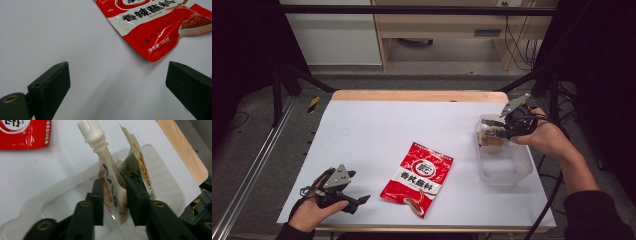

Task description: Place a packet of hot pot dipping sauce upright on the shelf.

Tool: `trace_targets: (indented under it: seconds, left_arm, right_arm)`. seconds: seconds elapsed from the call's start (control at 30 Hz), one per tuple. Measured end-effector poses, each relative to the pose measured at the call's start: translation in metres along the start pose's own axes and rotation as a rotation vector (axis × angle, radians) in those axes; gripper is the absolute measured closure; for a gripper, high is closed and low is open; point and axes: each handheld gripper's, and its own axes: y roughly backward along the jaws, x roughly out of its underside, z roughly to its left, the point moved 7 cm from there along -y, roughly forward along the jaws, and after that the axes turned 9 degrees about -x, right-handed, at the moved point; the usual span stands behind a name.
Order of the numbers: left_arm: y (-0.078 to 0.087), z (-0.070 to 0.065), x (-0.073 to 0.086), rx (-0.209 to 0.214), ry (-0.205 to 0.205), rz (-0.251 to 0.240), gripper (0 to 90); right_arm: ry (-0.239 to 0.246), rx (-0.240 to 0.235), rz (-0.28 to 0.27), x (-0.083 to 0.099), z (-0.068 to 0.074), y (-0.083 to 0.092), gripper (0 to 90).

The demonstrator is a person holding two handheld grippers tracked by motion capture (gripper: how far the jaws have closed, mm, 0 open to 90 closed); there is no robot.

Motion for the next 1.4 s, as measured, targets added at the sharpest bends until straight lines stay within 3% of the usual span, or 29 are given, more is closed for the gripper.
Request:
trace_targets:
  seconds: [0.1, 0.3, 0.5, 0.7, 0.9, 1.03, 1.2, 1.4]
  left_arm:
    - [0.001, 0.0, -0.001, -0.002, -0.001, -0.002, 5.6]
    - [0.001, -0.001, -0.001, -0.001, -0.006, -0.003, 5.6]
    - [0.002, 0.0, -0.001, -0.005, -0.001, -0.007, 5.6]
    - [0.001, -0.001, -0.001, -0.016, -0.009, -0.009, 5.6]
    - [-0.001, -0.007, 0.0, -0.022, -0.023, -0.011, 5.6]
    - [-0.002, -0.007, 0.002, -0.031, -0.025, -0.011, 5.6]
    - [-0.006, -0.01, 0.006, -0.034, -0.026, -0.011, 5.7]
    - [-0.01, -0.012, 0.005, -0.059, -0.016, -0.025, 5.6]
  right_arm:
    - [-0.004, 0.01, -0.024, -0.005, 0.006, 0.007, 46.6]
    - [0.032, 0.058, -0.093, -0.021, 0.021, 0.027, 27.5]
    - [0.061, 0.092, -0.17, -0.046, 0.041, 0.047, 17.8]
    - [0.077, 0.084, -0.19, -0.065, 0.07, 0.047, 13.0]
    - [0.101, 0.064, -0.207, -0.079, 0.106, 0.029, 14.2]
    - [0.063, 0.025, -0.229, -0.082, 0.124, 0.006, 15.5]
    - [0.006, -0.02, -0.277, -0.085, 0.137, -0.027, 15.9]
    - [-0.063, -0.066, -0.286, -0.086, 0.142, -0.065, 14.1]
